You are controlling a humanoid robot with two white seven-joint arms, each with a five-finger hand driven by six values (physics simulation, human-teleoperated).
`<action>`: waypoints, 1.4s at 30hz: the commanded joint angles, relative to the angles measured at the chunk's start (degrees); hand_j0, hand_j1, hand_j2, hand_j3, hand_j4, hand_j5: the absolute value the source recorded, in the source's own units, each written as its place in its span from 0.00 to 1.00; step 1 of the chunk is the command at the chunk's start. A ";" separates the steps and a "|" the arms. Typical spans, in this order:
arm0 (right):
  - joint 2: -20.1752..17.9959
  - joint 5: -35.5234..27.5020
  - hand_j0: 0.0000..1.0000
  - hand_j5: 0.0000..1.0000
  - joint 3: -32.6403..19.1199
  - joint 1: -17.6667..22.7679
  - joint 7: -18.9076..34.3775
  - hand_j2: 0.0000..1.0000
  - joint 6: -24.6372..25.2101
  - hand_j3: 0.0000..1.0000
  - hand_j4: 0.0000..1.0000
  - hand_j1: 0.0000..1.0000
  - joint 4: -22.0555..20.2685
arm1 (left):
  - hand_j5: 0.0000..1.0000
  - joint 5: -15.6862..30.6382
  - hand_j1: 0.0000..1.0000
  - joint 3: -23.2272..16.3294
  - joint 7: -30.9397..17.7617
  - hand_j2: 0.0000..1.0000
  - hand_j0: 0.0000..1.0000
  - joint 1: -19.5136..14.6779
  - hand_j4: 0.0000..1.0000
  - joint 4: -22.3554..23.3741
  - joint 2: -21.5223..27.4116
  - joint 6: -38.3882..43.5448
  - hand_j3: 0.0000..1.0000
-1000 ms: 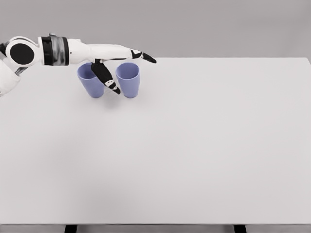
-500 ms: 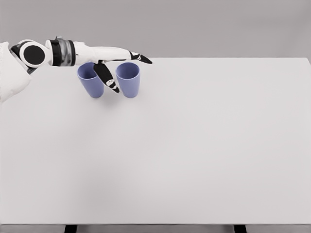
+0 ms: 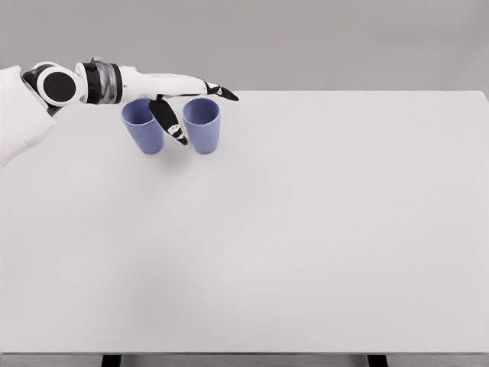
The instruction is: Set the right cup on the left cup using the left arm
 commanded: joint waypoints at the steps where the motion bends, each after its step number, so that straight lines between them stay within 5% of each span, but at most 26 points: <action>1: 0.00 0.02 1.00 1.00 -0.01 0.00 0.02 1.00 -0.01 1.00 1.00 1.00 0.00 | 1.00 -1.10 1.00 0.31 0.53 1.00 1.00 0.00 1.00 -0.03 -0.03 0.00 1.00; 7: 0.00 0.02 1.00 1.00 -0.01 0.00 0.02 1.00 -0.01 1.00 1.00 1.00 0.00 | 1.00 -4.97 1.00 0.48 1.05 1.00 1.00 -0.18 1.00 0.23 -0.47 -0.44 1.00; 22: 0.00 0.03 1.00 1.00 -0.01 0.00 0.02 1.00 -0.01 1.00 1.00 1.00 0.00 | 1.00 -6.11 1.00 1.98 1.58 1.00 1.00 0.09 1.00 7.18 -3.55 -0.35 1.00; 42: 0.00 0.02 1.00 1.00 -0.01 0.00 0.02 1.00 -0.01 1.00 1.00 1.00 0.00 | 1.00 -9.28 1.00 2.07 4.92 1.00 1.00 0.70 1.00 9.81 -5.39 -0.26 1.00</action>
